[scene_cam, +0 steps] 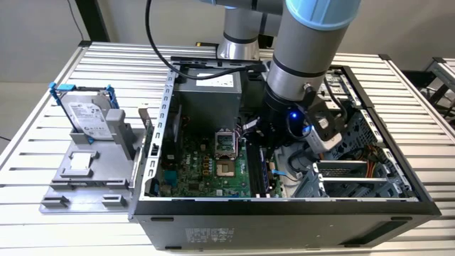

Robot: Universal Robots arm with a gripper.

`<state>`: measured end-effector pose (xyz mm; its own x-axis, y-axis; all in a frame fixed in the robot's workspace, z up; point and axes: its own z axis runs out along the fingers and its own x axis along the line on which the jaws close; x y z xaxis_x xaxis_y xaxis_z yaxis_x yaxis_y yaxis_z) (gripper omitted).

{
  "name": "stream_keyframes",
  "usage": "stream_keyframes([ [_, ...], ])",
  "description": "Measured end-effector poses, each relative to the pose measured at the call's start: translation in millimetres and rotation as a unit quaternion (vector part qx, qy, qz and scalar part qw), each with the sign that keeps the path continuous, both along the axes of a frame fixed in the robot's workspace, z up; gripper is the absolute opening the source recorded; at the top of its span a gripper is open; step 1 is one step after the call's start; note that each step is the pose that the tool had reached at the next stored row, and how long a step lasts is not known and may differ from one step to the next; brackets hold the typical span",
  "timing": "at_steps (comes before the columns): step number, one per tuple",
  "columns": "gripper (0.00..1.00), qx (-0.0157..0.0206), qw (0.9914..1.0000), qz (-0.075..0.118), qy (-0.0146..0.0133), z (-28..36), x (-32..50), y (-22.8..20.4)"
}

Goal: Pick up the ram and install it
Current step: 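Press down the ram until it locks into place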

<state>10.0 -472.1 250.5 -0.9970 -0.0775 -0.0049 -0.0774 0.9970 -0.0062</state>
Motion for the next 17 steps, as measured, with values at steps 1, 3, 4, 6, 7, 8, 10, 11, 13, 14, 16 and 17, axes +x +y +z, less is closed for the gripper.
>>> stream_keyframes([
  [1, 0.00, -0.0003, 0.99999, 0.004, 0.0000, 0.3, 0.0, 0.0],
  [3, 0.00, -0.0005, 0.99990, 0.014, 0.0000, 0.7, 0.0, -0.1],
  [4, 0.00, -0.0007, 0.99981, 0.019, 0.0000, 0.9, 0.0, 0.0],
  [6, 0.00, -0.0010, 0.99952, 0.031, 0.0000, 1.4, 0.0, -0.1],
  [7, 0.00, -0.0012, 0.99930, 0.037, 0.0000, 1.7, 0.0, -0.1],
  [8, 0.00, -0.0012, 0.99903, 0.044, 0.0000, 1.9, 0.0, -0.1],
  [10, 0.00, -0.0013, 0.99836, 0.057, -0.0001, 2.3, 0.0, 0.0],
  [11, 0.00, -0.0014, 0.99798, 0.064, -0.0001, 2.5, 0.0, -0.1],
  [13, 0.00, -0.0014, 0.99703, 0.077, -0.0001, 2.6, 0.0, -0.1],
  [14, 0.00, -0.0014, 0.99648, 0.084, -0.0001, 2.7, 0.0, 0.0],
  [16, 0.00, -0.0014, 0.99501, 0.100, -0.0001, 2.7, 0.0, -0.1],
  [17, 0.00, -0.0014, 0.99411, 0.108, -0.0001, 2.8, 0.0, -0.1],
])
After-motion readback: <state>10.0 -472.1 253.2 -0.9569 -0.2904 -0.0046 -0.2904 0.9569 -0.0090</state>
